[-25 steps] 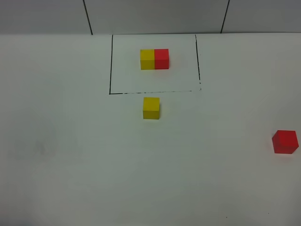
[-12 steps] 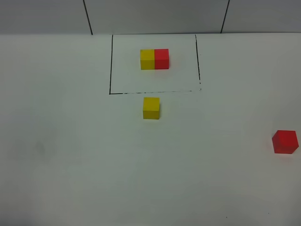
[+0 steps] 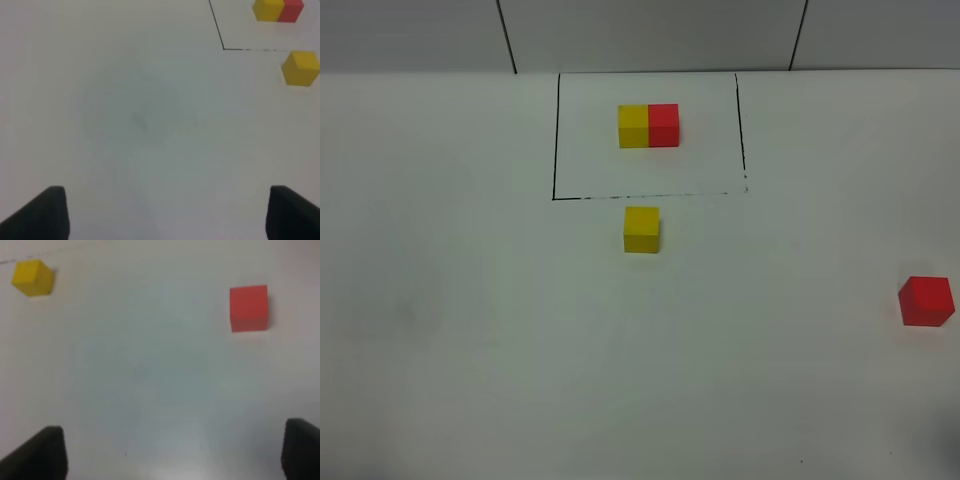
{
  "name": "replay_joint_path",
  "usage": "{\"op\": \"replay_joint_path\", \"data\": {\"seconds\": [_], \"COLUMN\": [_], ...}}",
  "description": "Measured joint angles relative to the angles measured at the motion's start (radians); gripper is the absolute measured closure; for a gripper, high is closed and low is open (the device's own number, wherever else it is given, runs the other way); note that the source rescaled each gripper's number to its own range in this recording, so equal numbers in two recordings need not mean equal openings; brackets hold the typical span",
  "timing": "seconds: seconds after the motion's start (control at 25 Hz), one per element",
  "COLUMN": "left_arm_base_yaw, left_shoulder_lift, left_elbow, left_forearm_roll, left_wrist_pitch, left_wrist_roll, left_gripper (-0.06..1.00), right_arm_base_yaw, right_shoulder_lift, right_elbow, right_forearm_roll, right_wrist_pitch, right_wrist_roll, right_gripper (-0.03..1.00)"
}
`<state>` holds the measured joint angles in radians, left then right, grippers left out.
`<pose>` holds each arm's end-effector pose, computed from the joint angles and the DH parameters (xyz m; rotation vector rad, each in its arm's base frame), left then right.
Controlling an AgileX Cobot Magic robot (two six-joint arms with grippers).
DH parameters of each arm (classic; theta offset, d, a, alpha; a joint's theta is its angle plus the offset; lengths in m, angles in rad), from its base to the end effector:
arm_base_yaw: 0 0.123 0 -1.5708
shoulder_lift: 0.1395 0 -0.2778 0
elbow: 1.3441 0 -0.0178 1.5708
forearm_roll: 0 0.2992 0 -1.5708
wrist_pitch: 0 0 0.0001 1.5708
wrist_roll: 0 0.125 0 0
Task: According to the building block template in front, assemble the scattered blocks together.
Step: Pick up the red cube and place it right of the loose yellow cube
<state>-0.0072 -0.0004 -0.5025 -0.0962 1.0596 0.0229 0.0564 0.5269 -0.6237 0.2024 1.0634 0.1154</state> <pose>0.0747 -0.0110 0.2866 0.0352 2.0379 -0.1052 0.1503 0.0305 0.2728 0.1149 2.4491 0.3359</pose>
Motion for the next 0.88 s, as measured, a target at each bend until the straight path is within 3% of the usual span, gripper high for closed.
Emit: {"op": "replay_joint_path", "data": {"seconds": [0.12,0.48,0.88], "left_arm_base_yaw": [0.000,0.000,0.000], "left_shoulder_lift": [0.000,0.000,0.000], "left_elbow": [0.000,0.000,0.000], "left_forearm_roll": [0.000,0.001,0.001], "left_wrist_pitch": [0.000,0.000,0.000], "left_wrist_roll": [0.000,0.000,-0.001], "left_gripper": [0.16,0.16,0.16], "right_arm_base_yaw": [0.000,0.000,0.000], "right_shoulder_lift": [0.253,0.816,1.048], "right_elbow": [-0.043,-0.056,-0.164], "right_forearm_roll": [-0.008,-0.035,-0.119], "right_wrist_pitch": [-0.043,-0.409,-0.464], "right_wrist_roll": [0.000,-0.081,-0.105], "right_gripper": [0.09,0.07,0.07]}}
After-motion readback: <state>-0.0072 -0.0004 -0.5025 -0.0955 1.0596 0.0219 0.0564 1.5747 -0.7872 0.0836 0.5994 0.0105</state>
